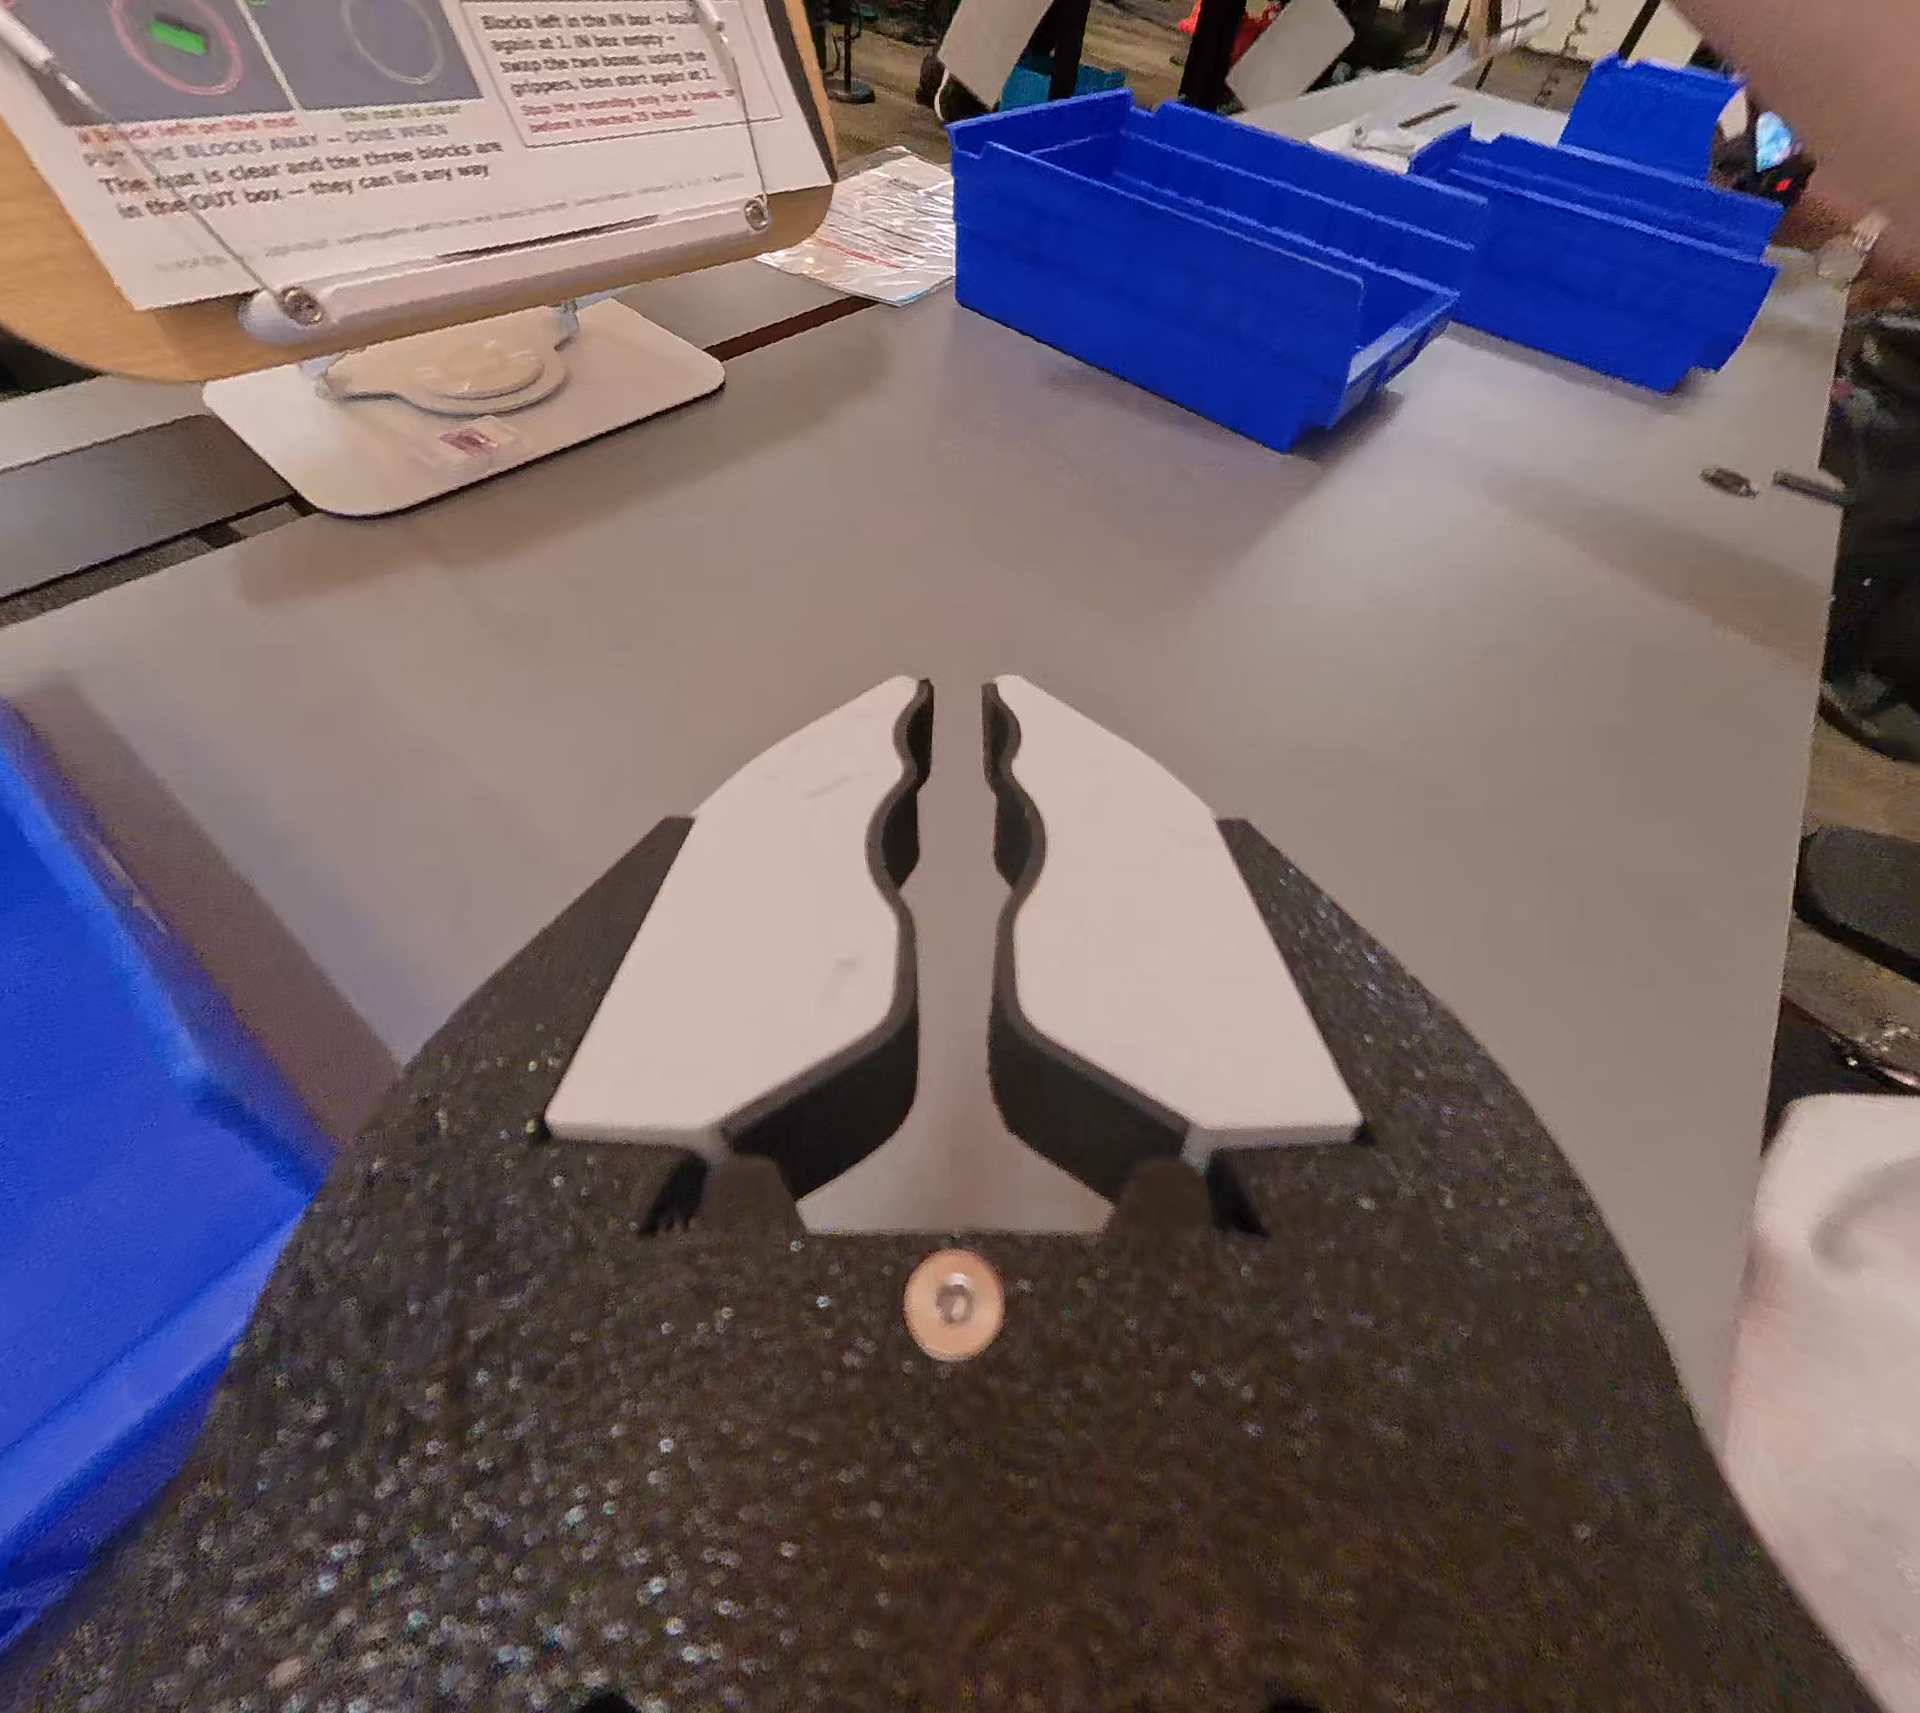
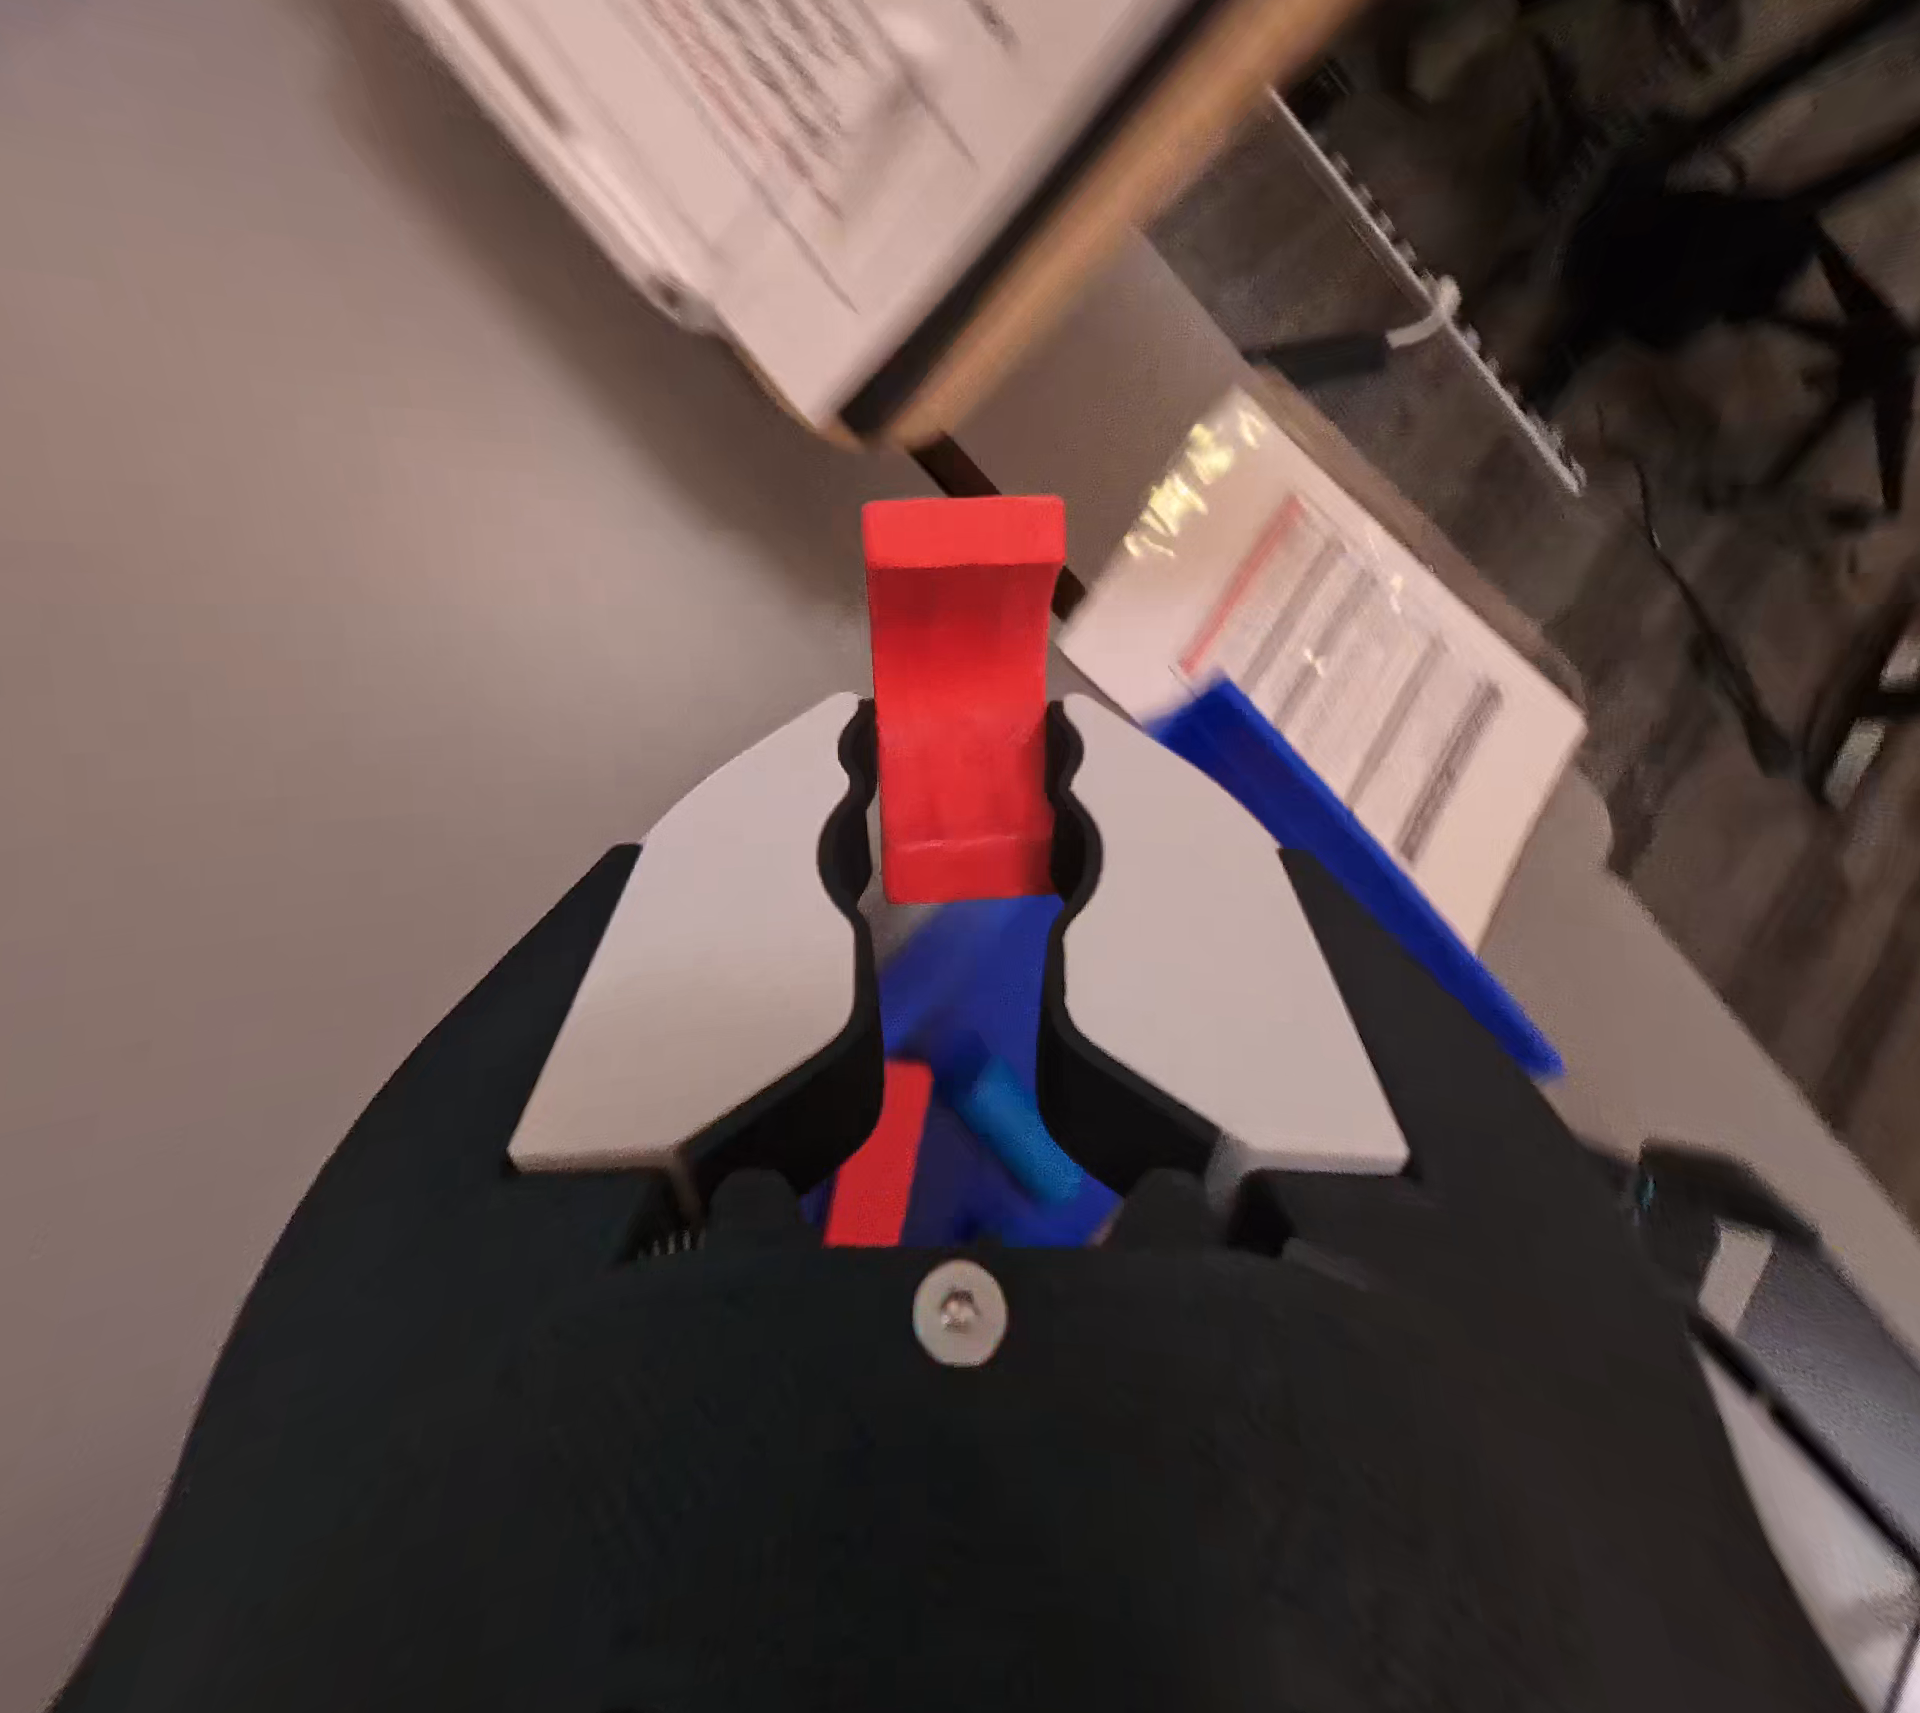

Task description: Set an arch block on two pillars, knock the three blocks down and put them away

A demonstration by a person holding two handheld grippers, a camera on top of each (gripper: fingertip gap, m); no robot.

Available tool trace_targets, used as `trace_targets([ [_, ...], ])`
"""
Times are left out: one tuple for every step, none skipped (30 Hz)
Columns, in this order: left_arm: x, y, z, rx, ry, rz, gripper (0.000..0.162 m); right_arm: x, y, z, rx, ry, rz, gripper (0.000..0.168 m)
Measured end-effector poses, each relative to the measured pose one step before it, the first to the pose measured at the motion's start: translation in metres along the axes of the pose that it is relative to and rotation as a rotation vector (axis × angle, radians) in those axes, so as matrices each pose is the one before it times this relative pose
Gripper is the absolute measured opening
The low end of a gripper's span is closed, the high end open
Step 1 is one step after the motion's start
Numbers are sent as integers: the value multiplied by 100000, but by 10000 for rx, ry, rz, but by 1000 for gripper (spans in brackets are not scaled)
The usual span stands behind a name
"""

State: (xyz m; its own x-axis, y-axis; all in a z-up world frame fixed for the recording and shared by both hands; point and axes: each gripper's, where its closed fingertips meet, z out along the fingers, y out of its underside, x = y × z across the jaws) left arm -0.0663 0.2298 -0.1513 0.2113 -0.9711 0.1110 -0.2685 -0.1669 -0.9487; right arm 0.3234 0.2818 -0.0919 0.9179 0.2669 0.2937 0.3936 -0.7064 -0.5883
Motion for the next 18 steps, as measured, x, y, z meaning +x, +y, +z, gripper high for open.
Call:
trace_targets([
  [404, -39, 201, -80, -10, 205, 9, 1897, 1926, -707, -24, 228, 502, 31],
  [434, -19, 199, -93, 16, 177, 9, 1672, 2008, -462, -130, 123, 479, 31],
  [459, -52, 208, -69, 47, 132, 9, 1550, 1982, -223, -178, 118, 440, 31],
  [496, -95, 217, -21, 83, 90, 8, 1476, 1817, -33, -114, 158, 353, 31],
  [534, -133, 227, 6, 127, 51, 8, 1244, 1703, 86, -95, 108, 292, 32],
  [563, -115, 224, -1, 161, 23, 8, 1053, 1669, 207, -151, 75, 264, 32],
  [553, -99, 221, -15, 160, 16, 8, 936, 1521, 328, -140, 106, 238, 32],
  [494, -93, 208, -16, 127, 29, 8, 683, 1373, 440, -140, 35, 206, 32],
  [414, -88, 178, -21, 80, 48, 8, 498, 1233, 516, -162, -21, 145, 32],
  [318, -65, 152, -37, 29, 54, 8, 481, 1110, 561, -166, 16, 137, 32],
  [220, -44, 141, -47, -28, 42, 8, 486, 971, 613, -179, 64, 154, 32],
  [153, -29, 126, -40, -71, 11, 8, 393, 824, 632, -166, 40, 132, 32],
  [170, 0, 120, -18, -69, -32, 8, 219, 617, 662, -128, -31, 69, 31],
  [234, 22, 102, 7, -37, -75, 8, 161, 422, 686, -74, -20, 47, 31],
  [287, 57, 103, 14, -4, -111, 8, 106, 325, 683, -90, -48, 54, 31],
  [323, 95, 100, 1, 19, -121, 8, 63, 199, 666, -87, -44, 79, 31],
  [332, 136, 79, -17, 23, -103, 8, 14, 55, 642, -54, -40, 76, 31],
  [296, 175, 61, -34, 2, -82, 8, 11, -44, 610, -43, -25, 78, 31],
])
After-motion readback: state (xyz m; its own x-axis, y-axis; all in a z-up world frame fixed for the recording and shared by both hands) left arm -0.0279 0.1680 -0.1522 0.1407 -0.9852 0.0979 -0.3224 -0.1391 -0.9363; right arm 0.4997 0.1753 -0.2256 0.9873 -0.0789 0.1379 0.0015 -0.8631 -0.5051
